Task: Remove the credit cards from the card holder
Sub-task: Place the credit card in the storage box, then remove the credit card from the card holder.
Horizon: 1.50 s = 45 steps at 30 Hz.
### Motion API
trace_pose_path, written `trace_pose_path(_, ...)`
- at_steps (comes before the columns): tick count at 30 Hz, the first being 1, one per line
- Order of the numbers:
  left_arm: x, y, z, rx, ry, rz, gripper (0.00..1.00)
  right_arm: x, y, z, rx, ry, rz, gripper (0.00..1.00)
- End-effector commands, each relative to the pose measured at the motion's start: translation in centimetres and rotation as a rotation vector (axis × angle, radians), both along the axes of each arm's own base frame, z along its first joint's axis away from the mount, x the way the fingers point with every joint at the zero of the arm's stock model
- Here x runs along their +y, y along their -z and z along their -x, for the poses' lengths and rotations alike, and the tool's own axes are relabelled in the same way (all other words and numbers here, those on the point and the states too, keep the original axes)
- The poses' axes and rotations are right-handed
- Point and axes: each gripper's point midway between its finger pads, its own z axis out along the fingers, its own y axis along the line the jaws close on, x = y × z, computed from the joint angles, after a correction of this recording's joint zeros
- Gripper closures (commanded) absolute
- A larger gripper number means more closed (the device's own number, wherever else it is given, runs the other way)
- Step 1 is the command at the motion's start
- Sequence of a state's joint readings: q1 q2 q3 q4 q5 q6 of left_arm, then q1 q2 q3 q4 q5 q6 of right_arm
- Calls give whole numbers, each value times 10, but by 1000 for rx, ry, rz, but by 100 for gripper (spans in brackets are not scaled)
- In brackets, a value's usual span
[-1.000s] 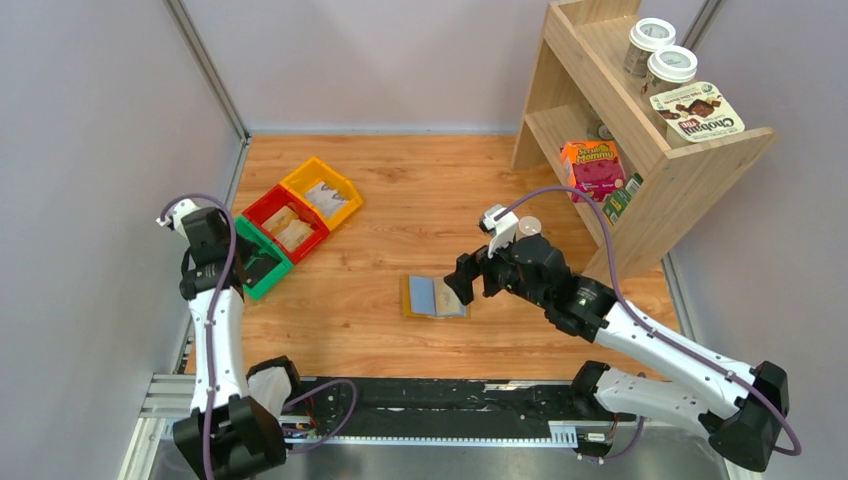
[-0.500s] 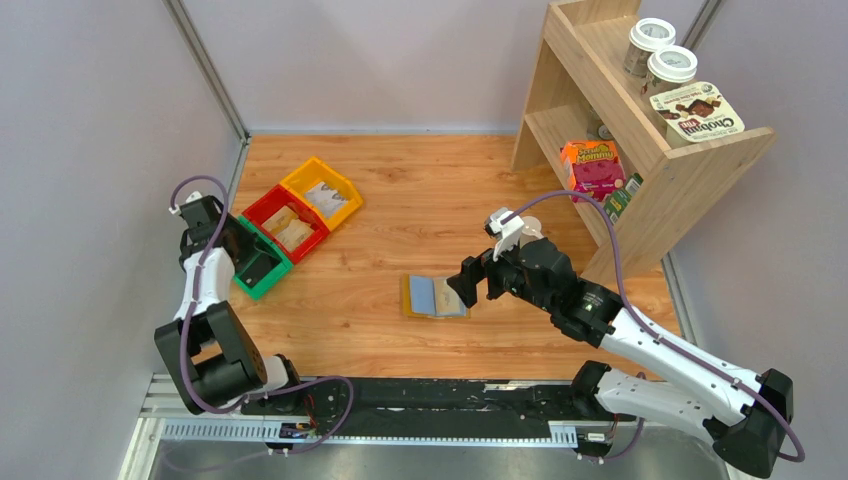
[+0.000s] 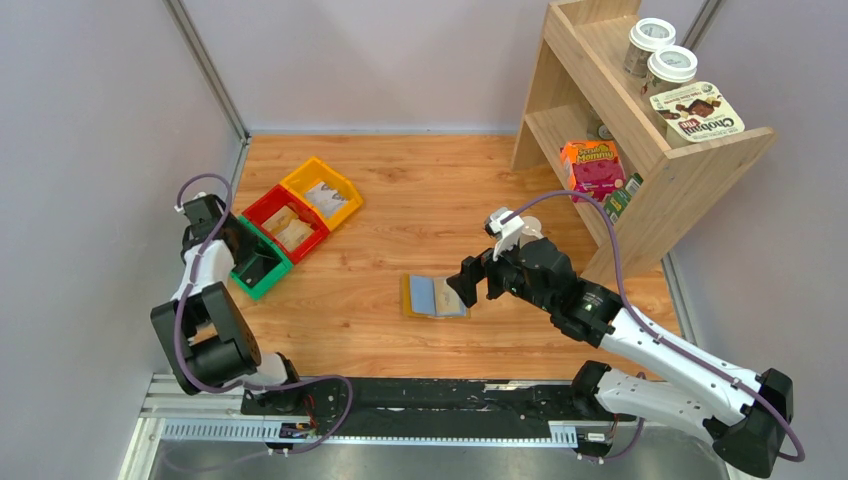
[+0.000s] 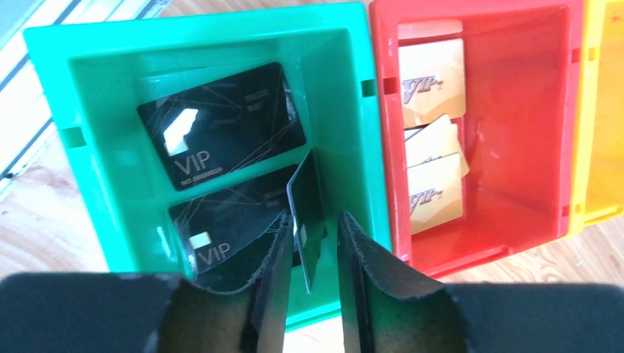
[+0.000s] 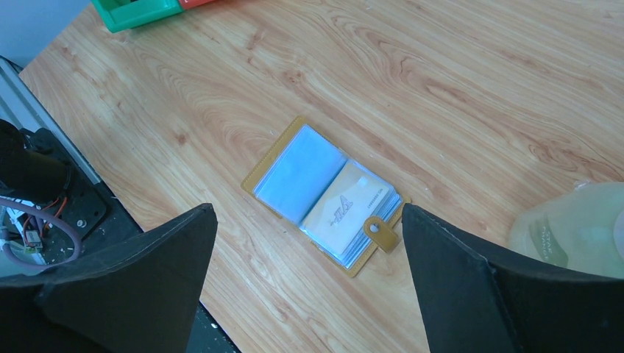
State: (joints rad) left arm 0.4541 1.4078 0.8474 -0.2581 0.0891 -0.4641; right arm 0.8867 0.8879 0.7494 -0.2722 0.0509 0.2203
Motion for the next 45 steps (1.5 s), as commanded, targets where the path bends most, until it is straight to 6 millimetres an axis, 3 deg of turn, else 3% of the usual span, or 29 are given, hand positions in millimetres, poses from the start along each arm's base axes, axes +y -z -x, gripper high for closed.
trace_pose_path(1, 17, -28, 6, -7, -25, -101, 60, 3, -13, -4, -31, 1, -29, 0)
trace_pose_path(4, 23, -32, 15, 18, -46, -140, 44, 3, -12, -4, -29, 2, -23, 0)
trace_pose_path(9, 25, -57, 24, 14, -53, -181, 25, 2, -13, -4, -20, 6, -19, 0)
trace_pose_path(14, 9, -96, 29, -59, -39, -161, 22, 3, -9, -7, 27, 42, -11, 0)
trace_pose_path(16, -10, -112, 29, -94, 8, -159, 22, 4, -5, -8, 50, 51, -2, 0)
trace_pose_path(20, -62, -129, 31, -146, 133, -135, 22, 6, 11, -11, 125, 79, 48, 0)
trace_pose_path(21, -86, -128, 29, -160, 202, -109, 23, 7, 15, -11, 144, 85, 61, 0)
trace_pose_path(25, -146, -133, 37, -219, 354, -73, 25, 12, 40, -9, 263, 100, 130, 0)
trace_pose_path(29, -222, -134, 48, -263, 551, 10, 32, 16, 59, -10, 342, 129, 176, 11)
trace_pose_path(30, -231, -132, 49, -263, 566, 9, 33, 17, 64, -10, 360, 132, 187, 15)
trace_pose_path(36, -337, -128, 72, -296, 845, 121, 38, 27, 85, -15, 431, 156, 216, 40)
trace_pose_path(40, -383, -116, 81, -283, 968, 200, 45, 34, 102, -19, 474, 179, 239, 50)
trace_pose_path(45, -411, -84, 86, -215, 1046, 241, 49, 40, 121, -27, 503, 209, 253, 58)
